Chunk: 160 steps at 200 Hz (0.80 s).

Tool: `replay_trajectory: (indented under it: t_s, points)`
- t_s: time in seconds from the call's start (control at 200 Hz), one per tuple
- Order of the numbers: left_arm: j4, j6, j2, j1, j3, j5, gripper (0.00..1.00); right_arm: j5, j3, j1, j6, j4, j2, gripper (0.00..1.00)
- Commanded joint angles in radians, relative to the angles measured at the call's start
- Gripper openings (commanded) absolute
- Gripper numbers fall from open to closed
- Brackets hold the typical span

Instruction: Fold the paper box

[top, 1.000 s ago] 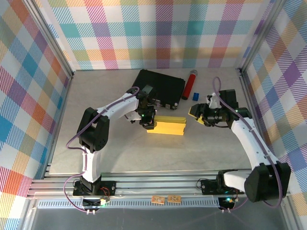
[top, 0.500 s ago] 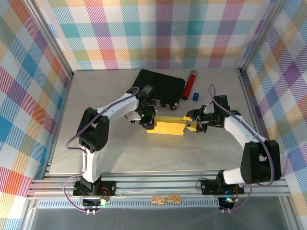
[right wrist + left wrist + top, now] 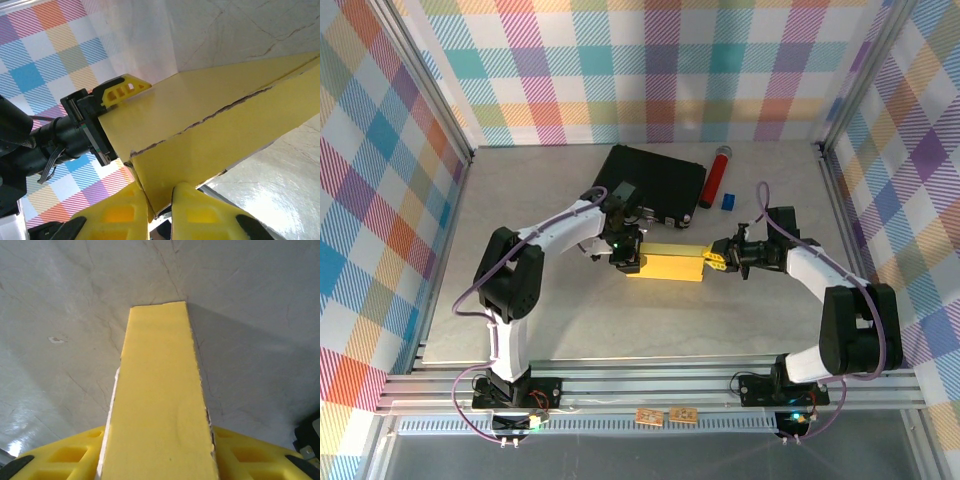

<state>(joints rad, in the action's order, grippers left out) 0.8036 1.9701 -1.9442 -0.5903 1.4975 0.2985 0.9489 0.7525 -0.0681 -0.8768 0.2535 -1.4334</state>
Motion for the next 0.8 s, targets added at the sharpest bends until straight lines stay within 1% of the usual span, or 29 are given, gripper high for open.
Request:
replay_trajectory:
  t_s: [0.0,0.085,0.215,0.295,0.355,0.46,0.55,0.705,0.795]
  points:
    - [-0.100,0.091,0.006,0.010,-0.083,-0.025,0.47,-0.082,-0.052,0.007,0.006,0.052,-0.039,0.12]
    - [-0.244,0.067,0.031,0.018,-0.144,-0.039,0.51,-0.084,-0.043,0.007,0.018,0.065,-0.042,0.12]
    - [-0.392,0.016,0.082,0.032,-0.219,-0.057,0.56,-0.088,-0.015,0.007,0.061,0.108,-0.039,0.12]
    - [-0.400,-0.044,0.107,0.046,-0.230,-0.059,0.59,-0.092,0.004,0.007,0.103,0.148,-0.035,0.13]
    - [-0.406,-0.086,0.111,0.052,-0.235,-0.040,0.60,-0.088,0.008,0.007,0.129,0.172,-0.029,0.15]
    - [-0.419,-0.138,0.100,0.052,-0.242,0.006,0.62,-0.105,0.019,-0.001,0.195,0.233,-0.011,0.18]
    - [-0.440,-0.162,0.097,0.052,-0.263,0.027,0.61,-0.113,0.002,-0.004,0.215,0.249,0.004,0.19]
    - [-0.400,-0.233,0.169,0.053,-0.317,-0.021,0.60,-0.179,0.001,-0.050,0.269,0.283,0.050,0.21]
    - [-0.362,-0.296,0.219,0.053,-0.366,-0.025,0.61,-0.211,-0.005,-0.104,0.267,0.300,0.083,0.22]
